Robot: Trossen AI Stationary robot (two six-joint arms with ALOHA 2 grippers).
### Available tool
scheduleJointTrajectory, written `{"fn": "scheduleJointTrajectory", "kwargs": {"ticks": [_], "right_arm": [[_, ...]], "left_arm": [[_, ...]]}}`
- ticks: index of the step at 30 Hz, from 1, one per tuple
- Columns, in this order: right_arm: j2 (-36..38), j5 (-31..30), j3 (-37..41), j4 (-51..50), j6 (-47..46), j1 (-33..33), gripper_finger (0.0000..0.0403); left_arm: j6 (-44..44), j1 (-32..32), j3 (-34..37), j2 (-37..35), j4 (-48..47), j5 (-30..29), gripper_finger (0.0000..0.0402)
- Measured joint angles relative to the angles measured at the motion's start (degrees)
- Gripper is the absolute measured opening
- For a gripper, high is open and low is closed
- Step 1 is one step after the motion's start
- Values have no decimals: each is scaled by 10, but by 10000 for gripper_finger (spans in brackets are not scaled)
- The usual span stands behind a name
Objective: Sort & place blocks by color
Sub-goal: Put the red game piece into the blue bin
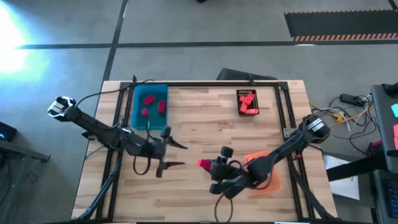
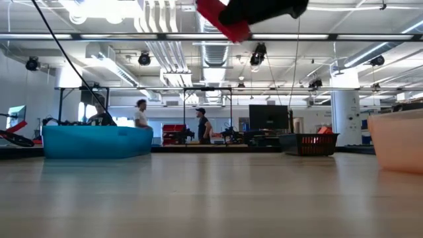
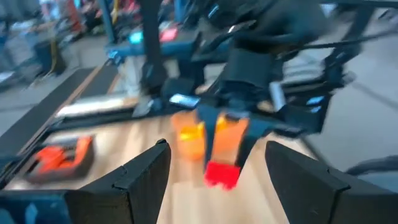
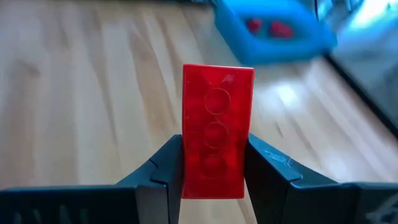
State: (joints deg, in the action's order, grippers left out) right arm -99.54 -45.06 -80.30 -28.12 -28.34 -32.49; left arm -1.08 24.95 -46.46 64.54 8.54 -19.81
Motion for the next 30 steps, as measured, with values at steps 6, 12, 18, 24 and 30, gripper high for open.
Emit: {"fn": "scheduleJointTrajectory", "kwargs": {"ticks": [6, 12, 18, 24, 30], "right_arm": [[43, 32, 131, 327, 204, 8, 119], [61, 143, 219, 613, 330, 36, 119], [60, 200, 244, 710, 368, 60, 119], [61, 215, 244, 711, 384, 66, 119], [60, 215, 232, 713, 404, 66, 119]], "left_arm": [[-18, 6, 49, 11, 131, 40, 246], [-42, 6, 91, 51, 296, 50, 246], [-56, 6, 103, 113, 411, 65, 246], [-57, 3, 89, 152, 448, 73, 246], [-58, 1, 83, 188, 493, 73, 246]]}}
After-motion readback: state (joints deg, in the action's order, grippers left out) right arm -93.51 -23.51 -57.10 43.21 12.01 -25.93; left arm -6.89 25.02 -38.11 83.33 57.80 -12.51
